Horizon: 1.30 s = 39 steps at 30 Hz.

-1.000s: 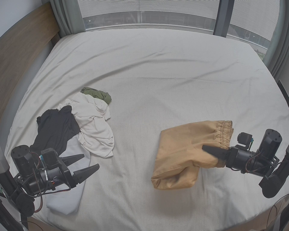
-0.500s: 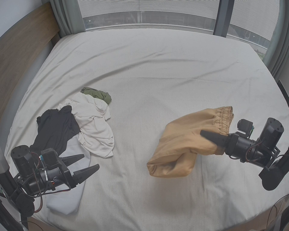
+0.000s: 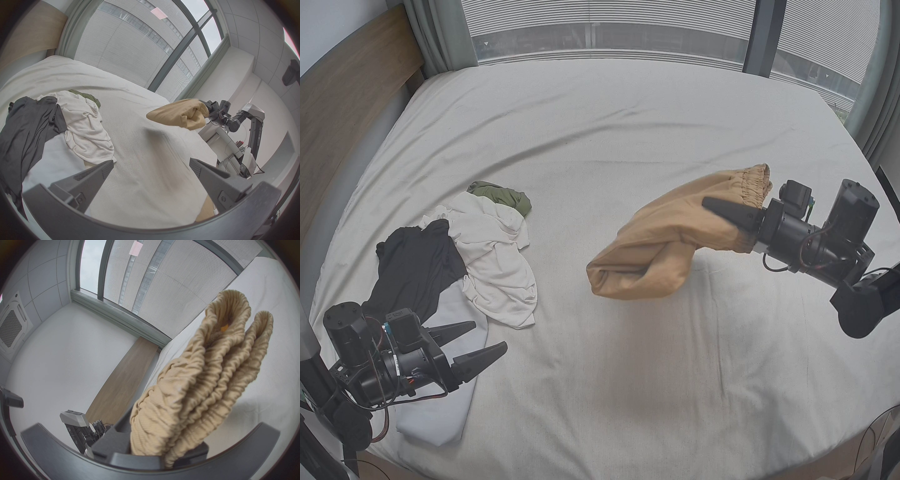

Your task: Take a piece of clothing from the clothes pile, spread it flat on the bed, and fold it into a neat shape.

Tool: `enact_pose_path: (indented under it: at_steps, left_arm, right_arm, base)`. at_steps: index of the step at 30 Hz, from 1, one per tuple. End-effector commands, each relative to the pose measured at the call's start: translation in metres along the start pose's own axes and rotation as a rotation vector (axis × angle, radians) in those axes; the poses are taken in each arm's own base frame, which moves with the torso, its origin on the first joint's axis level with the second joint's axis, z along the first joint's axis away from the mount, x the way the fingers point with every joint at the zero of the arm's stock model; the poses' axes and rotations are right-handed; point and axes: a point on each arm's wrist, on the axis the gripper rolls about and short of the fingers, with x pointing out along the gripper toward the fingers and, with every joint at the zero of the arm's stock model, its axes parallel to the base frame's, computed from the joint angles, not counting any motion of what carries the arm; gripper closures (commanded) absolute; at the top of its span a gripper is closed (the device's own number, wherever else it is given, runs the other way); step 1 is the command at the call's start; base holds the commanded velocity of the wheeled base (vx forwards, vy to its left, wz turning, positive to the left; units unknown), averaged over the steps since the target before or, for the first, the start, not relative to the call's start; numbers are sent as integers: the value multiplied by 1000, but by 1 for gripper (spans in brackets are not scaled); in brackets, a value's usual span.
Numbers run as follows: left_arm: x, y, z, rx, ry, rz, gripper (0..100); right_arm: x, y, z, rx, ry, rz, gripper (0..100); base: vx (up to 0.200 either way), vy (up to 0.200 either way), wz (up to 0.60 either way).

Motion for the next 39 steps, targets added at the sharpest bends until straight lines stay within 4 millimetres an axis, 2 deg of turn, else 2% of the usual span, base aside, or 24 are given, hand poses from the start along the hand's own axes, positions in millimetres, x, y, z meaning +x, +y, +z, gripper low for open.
enact_pose_path:
  at_steps: [1, 15, 17, 23, 34, 39]
  left_arm:
    - [1, 0, 0, -4, 2, -3, 0]
    - [1, 0, 0, -5, 3, -4, 0]
    - [1, 0, -1, -6, 4, -4, 0]
    - [2, 0, -3, -8, 13, -4, 0]
    - [5, 3, -7, -20, 32, 0, 0]
    - [5, 3, -8, -24, 38, 0, 0]
  right_arm:
    - [16, -6, 15, -13, -18, 8, 100]
    - [61, -25, 55, -5, -15, -8, 100]
    - [63, -26, 56, -5, -15, -8, 100]
    - [81, -47, 63, 3, -12, -25, 100]
    - [110, -74, 79, -6, -32, -30, 100]
    - [124, -94, 83, -9, -55, -34, 100]
  base:
    - [0, 0, 0]
    - [0, 0, 0]
    - [0, 0, 0]
    - [0, 0, 0]
    - [0, 0, 0]
    - [0, 0, 0]
